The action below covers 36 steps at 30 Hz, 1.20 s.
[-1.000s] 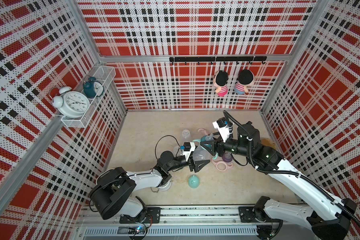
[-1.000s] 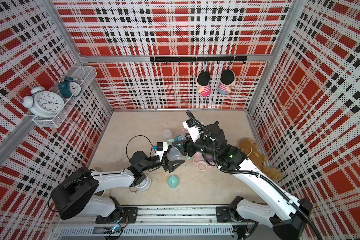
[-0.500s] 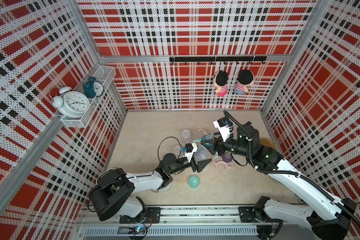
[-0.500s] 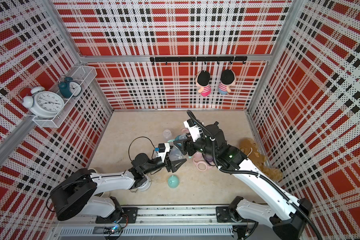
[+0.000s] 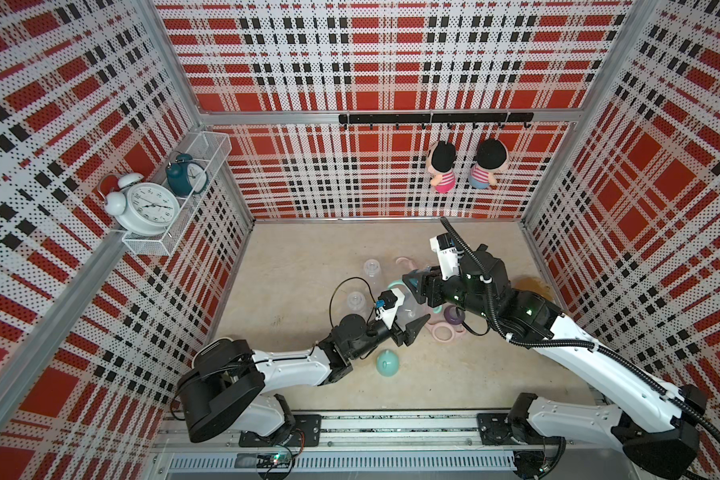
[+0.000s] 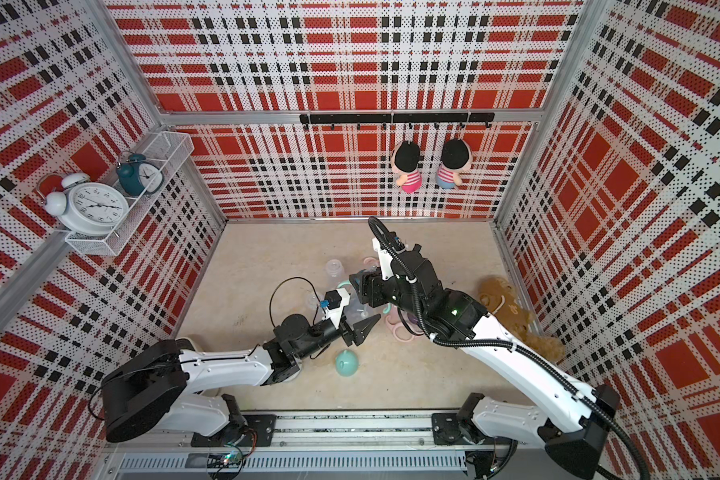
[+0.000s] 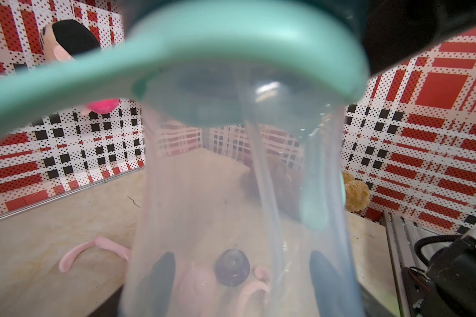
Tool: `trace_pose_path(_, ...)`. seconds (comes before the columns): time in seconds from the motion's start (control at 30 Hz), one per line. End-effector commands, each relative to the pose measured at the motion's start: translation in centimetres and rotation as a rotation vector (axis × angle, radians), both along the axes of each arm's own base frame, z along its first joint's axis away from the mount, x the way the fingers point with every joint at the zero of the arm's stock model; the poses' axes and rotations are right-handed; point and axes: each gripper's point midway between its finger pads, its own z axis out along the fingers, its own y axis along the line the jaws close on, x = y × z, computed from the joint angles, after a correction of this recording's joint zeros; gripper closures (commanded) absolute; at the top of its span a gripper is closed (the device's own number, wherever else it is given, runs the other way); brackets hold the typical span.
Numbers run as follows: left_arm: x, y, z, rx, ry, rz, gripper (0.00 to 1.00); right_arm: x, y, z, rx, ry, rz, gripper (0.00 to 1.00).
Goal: Assemble the baby bottles
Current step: Screw the nipple onto the baby bottle.
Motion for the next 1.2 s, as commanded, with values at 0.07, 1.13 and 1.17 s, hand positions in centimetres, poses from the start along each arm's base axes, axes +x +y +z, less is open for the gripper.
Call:
trace_pose_path(0.07,0.8,0.5,2.5,-0.035,-0.068,-0.019,1.00,-1.2,0.0,2.2,0.046,-0.066,0.082,0.10)
trace_pose_path(1.13,-3.0,2.1,3.2,-0.102,-0.038,-0.401,1.00,-3.7,2.6,0.4,-0.004,-0.104,0.456,0.30)
trace_pose_path(1.17,-2.9,2.1,3.2,-0.102,-0.037,-0.399,1.00,-3.6,2.5,0.3,-0.007,-0.104,0.448,0.33)
